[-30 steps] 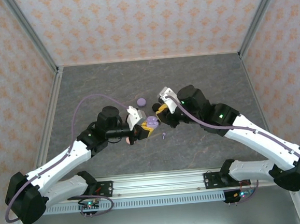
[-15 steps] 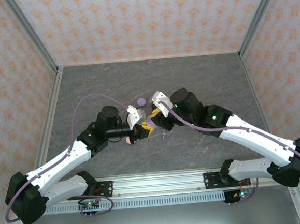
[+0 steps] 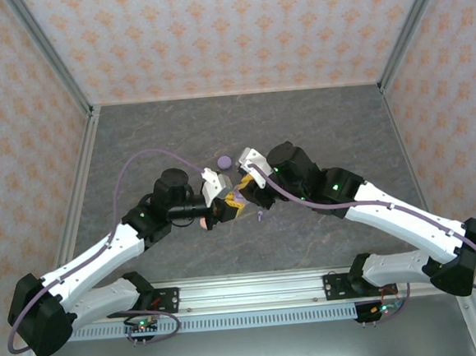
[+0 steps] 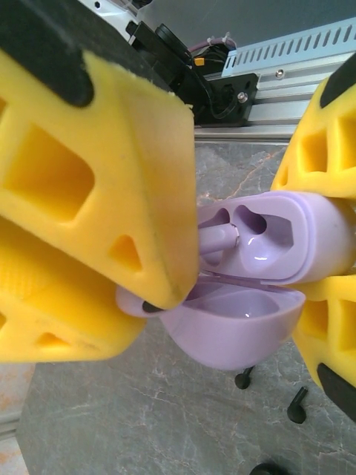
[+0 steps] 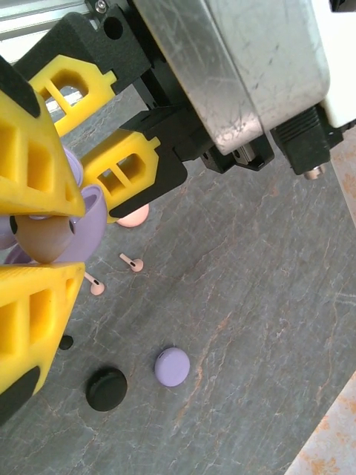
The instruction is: Insert wireless bluetooth earbuds into charging case
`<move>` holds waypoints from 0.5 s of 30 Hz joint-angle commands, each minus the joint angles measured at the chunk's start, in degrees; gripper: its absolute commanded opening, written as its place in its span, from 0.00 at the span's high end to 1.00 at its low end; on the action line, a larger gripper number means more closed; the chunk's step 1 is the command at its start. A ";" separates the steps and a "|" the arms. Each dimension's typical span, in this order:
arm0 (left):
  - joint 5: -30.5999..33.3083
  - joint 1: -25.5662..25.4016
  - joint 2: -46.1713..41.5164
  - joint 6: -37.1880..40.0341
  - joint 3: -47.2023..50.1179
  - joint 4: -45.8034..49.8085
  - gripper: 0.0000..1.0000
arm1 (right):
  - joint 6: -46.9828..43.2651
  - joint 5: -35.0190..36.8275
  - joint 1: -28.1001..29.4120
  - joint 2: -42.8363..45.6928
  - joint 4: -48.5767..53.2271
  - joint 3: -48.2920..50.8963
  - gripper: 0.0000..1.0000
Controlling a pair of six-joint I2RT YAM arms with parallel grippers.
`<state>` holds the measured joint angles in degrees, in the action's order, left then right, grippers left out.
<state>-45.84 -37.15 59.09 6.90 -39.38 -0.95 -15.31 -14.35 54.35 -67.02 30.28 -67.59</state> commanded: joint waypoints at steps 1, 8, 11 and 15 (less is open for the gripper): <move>-0.56 -0.60 -1.60 -0.44 -1.71 -2.70 0.91 | -1.20 0.65 0.32 -0.23 -1.27 1.32 0.80; -0.56 -0.65 -1.79 -0.61 -1.75 -2.78 0.91 | -1.52 0.11 0.32 -0.22 -1.72 1.81 0.80; -0.49 -0.65 -1.79 -0.72 -1.72 -2.92 0.91 | -2.00 0.37 0.31 -0.23 -1.76 2.01 0.80; -0.48 -0.73 -1.70 -0.87 -1.75 -3.27 0.91 | -2.39 -0.27 0.32 -0.29 -2.23 2.29 0.80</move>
<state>-45.80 -37.15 59.09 6.00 -39.38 -0.73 -16.62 -14.46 54.35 -67.02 28.29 -66.65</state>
